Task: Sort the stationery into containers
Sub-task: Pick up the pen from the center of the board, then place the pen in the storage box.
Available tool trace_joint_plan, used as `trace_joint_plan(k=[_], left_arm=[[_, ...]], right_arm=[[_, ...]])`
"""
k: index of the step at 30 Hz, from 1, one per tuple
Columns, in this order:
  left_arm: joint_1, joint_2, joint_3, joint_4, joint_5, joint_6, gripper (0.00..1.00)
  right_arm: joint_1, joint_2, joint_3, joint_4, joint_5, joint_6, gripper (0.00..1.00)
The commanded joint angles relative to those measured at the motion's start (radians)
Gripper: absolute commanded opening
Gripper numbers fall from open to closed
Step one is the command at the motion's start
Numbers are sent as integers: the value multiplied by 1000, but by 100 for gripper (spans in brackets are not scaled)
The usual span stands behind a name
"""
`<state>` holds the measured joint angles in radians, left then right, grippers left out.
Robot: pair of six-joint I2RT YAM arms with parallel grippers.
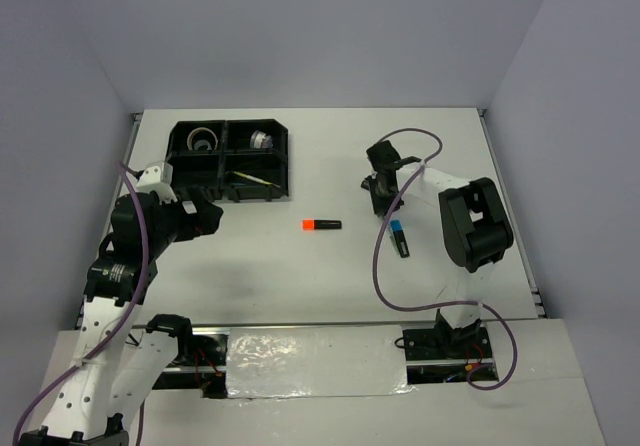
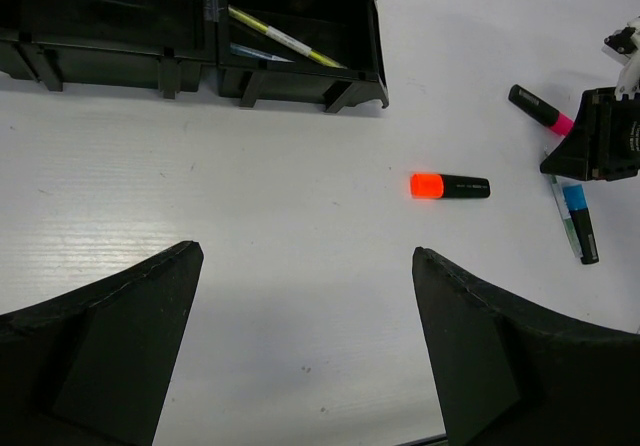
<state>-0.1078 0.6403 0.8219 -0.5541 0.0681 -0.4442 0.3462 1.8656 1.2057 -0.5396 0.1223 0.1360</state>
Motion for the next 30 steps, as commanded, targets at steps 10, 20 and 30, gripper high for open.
trace_joint_plan(k=[10, 20, 30], left_arm=[[-6, -11, -1, 36, -4, 15, 99], [-7, -11, -3, 37, -5, 13, 99], [-10, -10, -6, 42, -1, 19, 99]], right_arm=[[114, -143, -49, 162, -401, 11, 2], [301, 2, 475, 162, -501, -251, 0], [392, 248, 811, 440, -454, -344, 0]])
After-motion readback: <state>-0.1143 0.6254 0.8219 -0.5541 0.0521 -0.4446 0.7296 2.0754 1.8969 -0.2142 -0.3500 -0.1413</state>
